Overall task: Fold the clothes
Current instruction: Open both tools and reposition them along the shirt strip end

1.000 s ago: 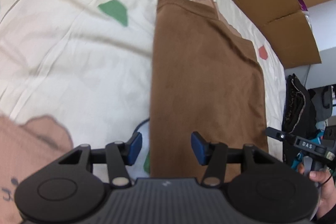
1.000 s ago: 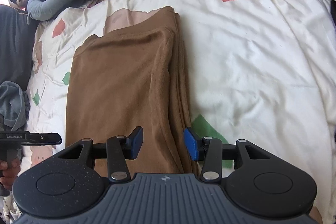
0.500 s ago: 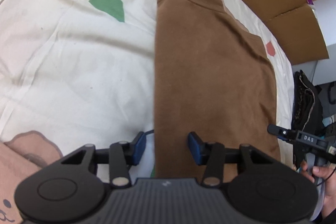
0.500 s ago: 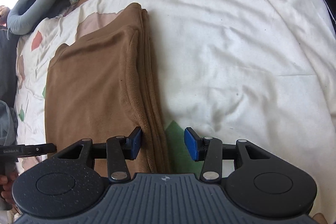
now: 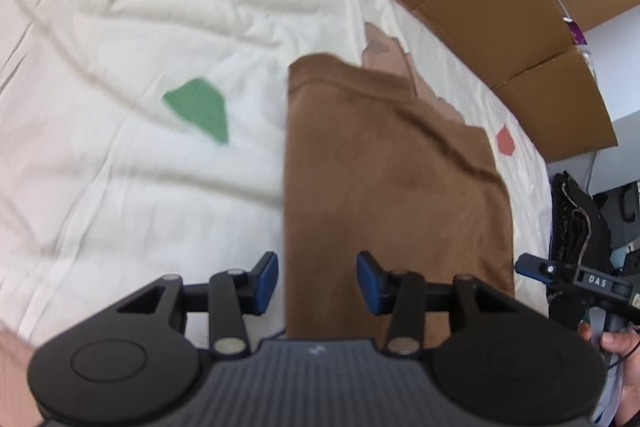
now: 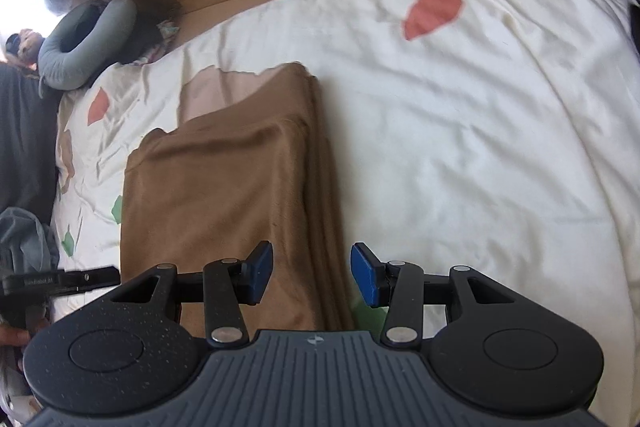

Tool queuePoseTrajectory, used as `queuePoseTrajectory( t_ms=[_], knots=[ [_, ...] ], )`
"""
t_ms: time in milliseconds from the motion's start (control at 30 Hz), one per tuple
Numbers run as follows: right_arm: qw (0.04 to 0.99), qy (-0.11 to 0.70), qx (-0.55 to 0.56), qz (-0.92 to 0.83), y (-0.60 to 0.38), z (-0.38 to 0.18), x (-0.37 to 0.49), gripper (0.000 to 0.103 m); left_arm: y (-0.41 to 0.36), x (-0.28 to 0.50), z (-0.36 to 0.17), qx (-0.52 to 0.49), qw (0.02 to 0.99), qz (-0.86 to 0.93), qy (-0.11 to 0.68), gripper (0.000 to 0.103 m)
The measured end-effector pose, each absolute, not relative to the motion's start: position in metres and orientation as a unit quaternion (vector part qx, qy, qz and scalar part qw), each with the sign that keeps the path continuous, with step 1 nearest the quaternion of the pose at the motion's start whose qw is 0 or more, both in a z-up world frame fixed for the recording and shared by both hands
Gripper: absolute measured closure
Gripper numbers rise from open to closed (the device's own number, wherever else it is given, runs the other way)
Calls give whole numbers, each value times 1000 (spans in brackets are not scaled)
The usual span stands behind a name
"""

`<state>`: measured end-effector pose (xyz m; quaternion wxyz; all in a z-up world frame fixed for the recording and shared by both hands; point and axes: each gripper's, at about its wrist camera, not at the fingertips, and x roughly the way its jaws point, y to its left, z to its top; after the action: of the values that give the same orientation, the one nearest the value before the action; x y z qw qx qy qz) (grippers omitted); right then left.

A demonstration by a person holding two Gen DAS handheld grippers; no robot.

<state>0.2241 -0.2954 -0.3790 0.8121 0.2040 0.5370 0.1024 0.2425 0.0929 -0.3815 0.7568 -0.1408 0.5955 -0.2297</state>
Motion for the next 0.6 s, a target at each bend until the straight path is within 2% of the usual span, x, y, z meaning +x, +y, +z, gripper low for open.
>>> queuePoseTrajectory(
  t_ms=[200, 467, 600],
  knots=[
    [815, 543, 168, 108, -292, -395, 239, 53, 92, 259, -385, -137, 764, -222, 590, 57],
    [812, 544, 185, 101, -309, -410, 249, 55, 91, 274, -394, -133, 766, -217, 590, 57],
    [813, 538, 196, 108, -308, -409, 250, 64, 90, 282, -396, -138, 768, -224, 584, 57]
  ],
)
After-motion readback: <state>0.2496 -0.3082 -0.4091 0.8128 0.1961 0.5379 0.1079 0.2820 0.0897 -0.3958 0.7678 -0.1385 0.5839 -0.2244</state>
